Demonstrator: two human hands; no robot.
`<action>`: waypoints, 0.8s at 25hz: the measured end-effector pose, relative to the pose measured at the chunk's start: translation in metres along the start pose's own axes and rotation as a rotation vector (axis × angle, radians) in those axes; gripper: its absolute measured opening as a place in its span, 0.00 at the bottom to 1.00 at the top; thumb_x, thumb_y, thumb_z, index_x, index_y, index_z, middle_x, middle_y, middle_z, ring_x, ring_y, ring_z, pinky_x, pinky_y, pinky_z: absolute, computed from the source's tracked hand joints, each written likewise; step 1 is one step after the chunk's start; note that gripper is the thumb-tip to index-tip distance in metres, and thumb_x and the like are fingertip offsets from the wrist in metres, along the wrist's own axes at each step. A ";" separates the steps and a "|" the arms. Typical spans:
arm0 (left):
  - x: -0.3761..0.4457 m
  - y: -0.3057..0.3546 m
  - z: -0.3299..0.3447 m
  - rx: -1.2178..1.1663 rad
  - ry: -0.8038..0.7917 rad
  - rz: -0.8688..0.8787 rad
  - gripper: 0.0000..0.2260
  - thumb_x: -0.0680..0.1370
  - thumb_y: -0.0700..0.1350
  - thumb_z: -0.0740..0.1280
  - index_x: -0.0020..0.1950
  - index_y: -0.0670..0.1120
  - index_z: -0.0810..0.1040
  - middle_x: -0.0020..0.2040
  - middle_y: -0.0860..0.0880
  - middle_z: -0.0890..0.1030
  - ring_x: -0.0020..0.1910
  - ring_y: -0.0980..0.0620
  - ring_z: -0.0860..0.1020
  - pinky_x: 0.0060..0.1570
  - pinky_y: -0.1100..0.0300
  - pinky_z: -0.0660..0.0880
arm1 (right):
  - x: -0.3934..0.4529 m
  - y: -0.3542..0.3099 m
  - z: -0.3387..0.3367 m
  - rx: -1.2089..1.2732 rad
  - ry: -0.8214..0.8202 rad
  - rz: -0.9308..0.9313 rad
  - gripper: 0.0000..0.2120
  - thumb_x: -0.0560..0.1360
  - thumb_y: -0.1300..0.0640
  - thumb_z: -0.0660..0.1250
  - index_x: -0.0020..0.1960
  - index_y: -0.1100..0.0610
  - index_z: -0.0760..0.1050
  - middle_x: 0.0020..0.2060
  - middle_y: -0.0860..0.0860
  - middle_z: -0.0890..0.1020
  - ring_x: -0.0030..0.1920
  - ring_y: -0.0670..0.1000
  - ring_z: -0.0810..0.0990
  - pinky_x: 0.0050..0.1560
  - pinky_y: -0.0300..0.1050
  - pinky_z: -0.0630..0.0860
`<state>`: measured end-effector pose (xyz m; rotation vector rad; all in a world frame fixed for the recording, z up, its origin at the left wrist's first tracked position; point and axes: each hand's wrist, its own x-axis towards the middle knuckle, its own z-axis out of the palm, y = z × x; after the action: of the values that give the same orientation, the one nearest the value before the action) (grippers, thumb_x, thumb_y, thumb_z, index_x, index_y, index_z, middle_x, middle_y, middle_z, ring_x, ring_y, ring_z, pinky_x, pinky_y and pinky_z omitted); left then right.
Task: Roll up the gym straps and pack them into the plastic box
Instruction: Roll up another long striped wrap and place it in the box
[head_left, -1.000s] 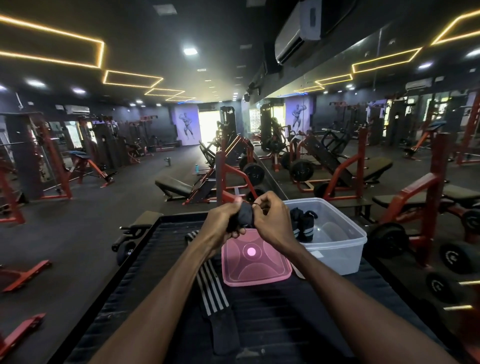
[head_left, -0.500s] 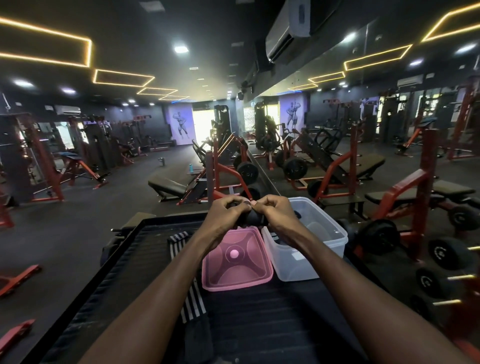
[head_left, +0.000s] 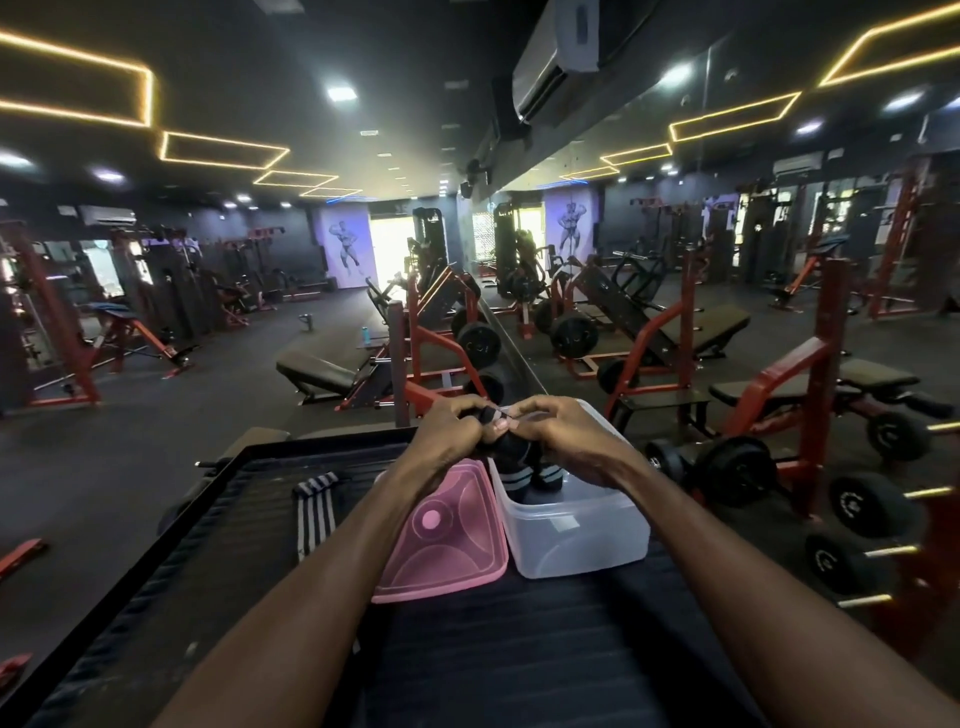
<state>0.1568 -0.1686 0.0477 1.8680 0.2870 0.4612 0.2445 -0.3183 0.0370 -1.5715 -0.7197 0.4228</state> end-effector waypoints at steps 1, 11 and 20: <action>0.000 -0.002 0.001 0.016 -0.016 0.015 0.11 0.74 0.32 0.68 0.50 0.44 0.84 0.47 0.43 0.84 0.48 0.45 0.83 0.43 0.55 0.80 | -0.002 -0.001 -0.005 -0.037 -0.059 0.016 0.09 0.76 0.66 0.68 0.55 0.59 0.81 0.52 0.62 0.84 0.56 0.62 0.84 0.60 0.60 0.79; 0.000 -0.020 -0.025 -0.112 0.170 -0.051 0.13 0.79 0.55 0.65 0.54 0.46 0.77 0.50 0.46 0.81 0.46 0.46 0.80 0.33 0.57 0.73 | 0.011 -0.012 0.028 -0.333 -0.038 -0.075 0.08 0.75 0.60 0.71 0.50 0.62 0.85 0.43 0.60 0.86 0.44 0.60 0.86 0.49 0.56 0.84; -0.016 -0.086 -0.097 0.356 0.369 -0.250 0.17 0.80 0.46 0.61 0.33 0.40 0.77 0.35 0.38 0.79 0.37 0.43 0.78 0.37 0.55 0.69 | 0.038 0.001 0.120 -0.667 -0.151 -0.049 0.12 0.72 0.53 0.71 0.44 0.62 0.85 0.39 0.57 0.86 0.40 0.56 0.86 0.44 0.50 0.83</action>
<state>0.1010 -0.0645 -0.0080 2.0451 0.8881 0.6106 0.1943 -0.2032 0.0242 -2.1521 -1.0863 0.2763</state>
